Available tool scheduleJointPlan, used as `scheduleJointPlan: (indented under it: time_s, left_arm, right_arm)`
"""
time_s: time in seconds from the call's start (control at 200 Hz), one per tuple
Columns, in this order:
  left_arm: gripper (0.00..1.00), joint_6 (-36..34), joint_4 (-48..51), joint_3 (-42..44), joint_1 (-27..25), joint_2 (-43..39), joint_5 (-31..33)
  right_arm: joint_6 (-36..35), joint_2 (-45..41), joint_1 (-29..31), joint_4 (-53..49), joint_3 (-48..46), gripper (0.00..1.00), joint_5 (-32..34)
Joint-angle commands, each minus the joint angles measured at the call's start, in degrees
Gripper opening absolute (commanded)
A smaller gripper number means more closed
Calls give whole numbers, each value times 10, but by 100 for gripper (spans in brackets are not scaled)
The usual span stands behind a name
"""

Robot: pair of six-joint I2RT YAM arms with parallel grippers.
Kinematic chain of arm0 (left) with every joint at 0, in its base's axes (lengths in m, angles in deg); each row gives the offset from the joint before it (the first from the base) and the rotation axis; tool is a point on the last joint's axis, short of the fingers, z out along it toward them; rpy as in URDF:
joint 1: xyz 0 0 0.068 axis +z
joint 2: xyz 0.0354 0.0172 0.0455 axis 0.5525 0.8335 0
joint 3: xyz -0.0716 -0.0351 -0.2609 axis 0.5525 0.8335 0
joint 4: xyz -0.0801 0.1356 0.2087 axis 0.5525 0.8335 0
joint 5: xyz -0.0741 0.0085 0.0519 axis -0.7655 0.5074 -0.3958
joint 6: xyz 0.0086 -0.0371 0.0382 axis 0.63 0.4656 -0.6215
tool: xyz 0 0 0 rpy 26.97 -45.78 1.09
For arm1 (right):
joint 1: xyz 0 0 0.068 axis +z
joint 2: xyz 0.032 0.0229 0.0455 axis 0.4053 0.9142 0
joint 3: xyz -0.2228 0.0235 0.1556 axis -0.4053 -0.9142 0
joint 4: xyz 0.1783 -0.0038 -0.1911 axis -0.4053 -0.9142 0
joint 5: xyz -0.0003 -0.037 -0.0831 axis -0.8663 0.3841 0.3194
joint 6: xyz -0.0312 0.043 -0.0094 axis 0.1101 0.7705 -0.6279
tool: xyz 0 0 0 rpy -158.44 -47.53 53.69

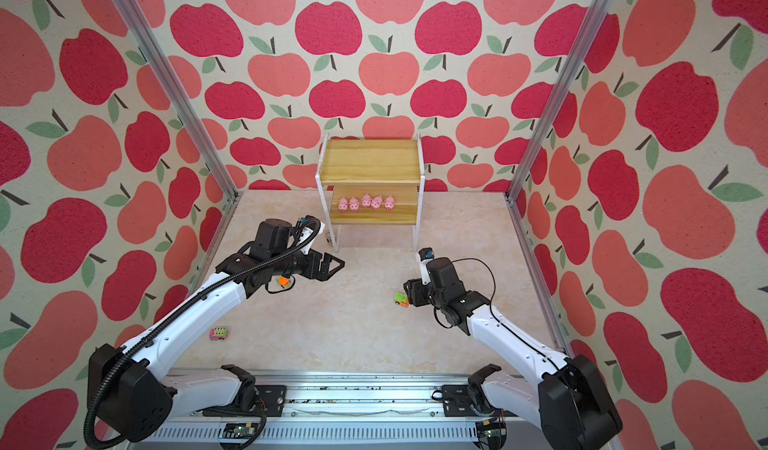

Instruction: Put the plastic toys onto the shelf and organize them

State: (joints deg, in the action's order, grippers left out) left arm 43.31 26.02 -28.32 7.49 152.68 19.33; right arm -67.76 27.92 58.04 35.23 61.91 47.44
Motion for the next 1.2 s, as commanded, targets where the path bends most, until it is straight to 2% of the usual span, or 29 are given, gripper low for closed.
scheduleJointPlan:
  time_s: [0.0, 0.075, 0.225, 0.295, 0.58, 0.941, 1.041, 1.196]
  left_arm:
    - [99, -57, -28, 17, -5, 0, -24]
    - [99, -60, -28, 22, -6, -1, -20]
    - [99, -71, -39, 36, -8, -12, -7]
    - [99, -73, -44, 40, -6, -14, -5]
    - [99, -65, -71, 59, -5, -33, -13]
    - [99, -61, -83, 65, -2, -42, -14]
    - [99, -60, -84, 66, 1, -43, -14]
    - [99, -58, -85, 65, 9, -46, -14]
  right_arm:
    - [-85, 20, 7, -78, 37, 62, -5]
    - [-120, 43, 10, -100, 67, 61, -18]
    - [-212, 109, 25, -221, 161, 61, 8]
    - [-233, 134, 25, -244, 180, 60, 11]
    - [-281, 196, 33, -170, 142, 59, -24]
    - [-318, 271, 41, -154, 159, 56, -20]
    - [-321, 291, 42, -158, 173, 51, -17]
    - [-322, 291, 57, -148, 187, 37, -24]
